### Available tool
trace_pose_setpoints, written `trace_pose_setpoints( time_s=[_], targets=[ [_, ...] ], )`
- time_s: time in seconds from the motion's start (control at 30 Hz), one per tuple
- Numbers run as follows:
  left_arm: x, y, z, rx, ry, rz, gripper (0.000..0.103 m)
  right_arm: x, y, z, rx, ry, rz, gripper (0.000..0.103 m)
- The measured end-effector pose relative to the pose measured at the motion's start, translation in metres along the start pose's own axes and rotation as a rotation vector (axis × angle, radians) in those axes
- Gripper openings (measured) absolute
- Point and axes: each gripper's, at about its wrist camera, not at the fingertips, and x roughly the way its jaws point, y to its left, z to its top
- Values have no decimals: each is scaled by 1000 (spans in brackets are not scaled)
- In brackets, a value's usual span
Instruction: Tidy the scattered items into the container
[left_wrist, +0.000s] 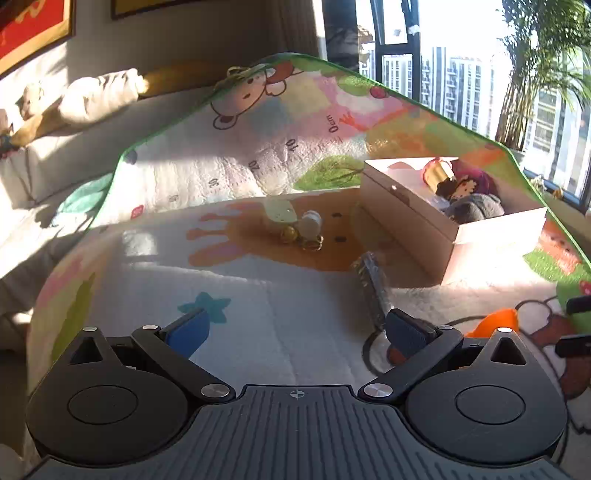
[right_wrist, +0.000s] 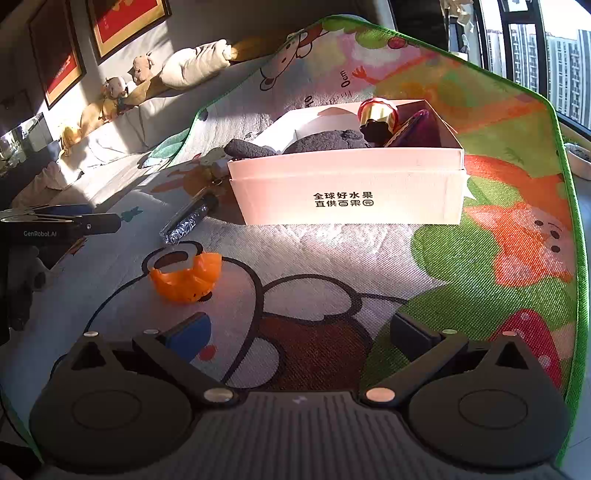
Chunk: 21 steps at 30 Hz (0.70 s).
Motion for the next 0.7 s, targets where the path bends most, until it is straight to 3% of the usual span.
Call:
trace_pose_setpoints(
  time_s=[0.1, 0.23, 0.33, 0.47, 0.6, 0.7],
  targets=[
    [14, -16, 6, -75, 25, -7, 103, 2, 3, -1, -21, 4, -17, 103],
    [35, -42, 1, -22, -10, 6, 103, 2, 7, -2, -36, 5, -31, 103],
    [49, -53, 0, 11, 25, -26, 103, 2, 7, -3, -34, 4, -30, 103],
    [54, -60, -4, 110, 35, 14, 103, 2, 7, -2, -35, 3, -30, 103],
    [58, -48, -7, 223, 34, 116, 103, 3, 8, -2, -48, 8, -39, 103],
    [58, -26, -6, 286, -46, 261, 103, 4, 10, -2, -59, 14, -49, 103]
  ],
)
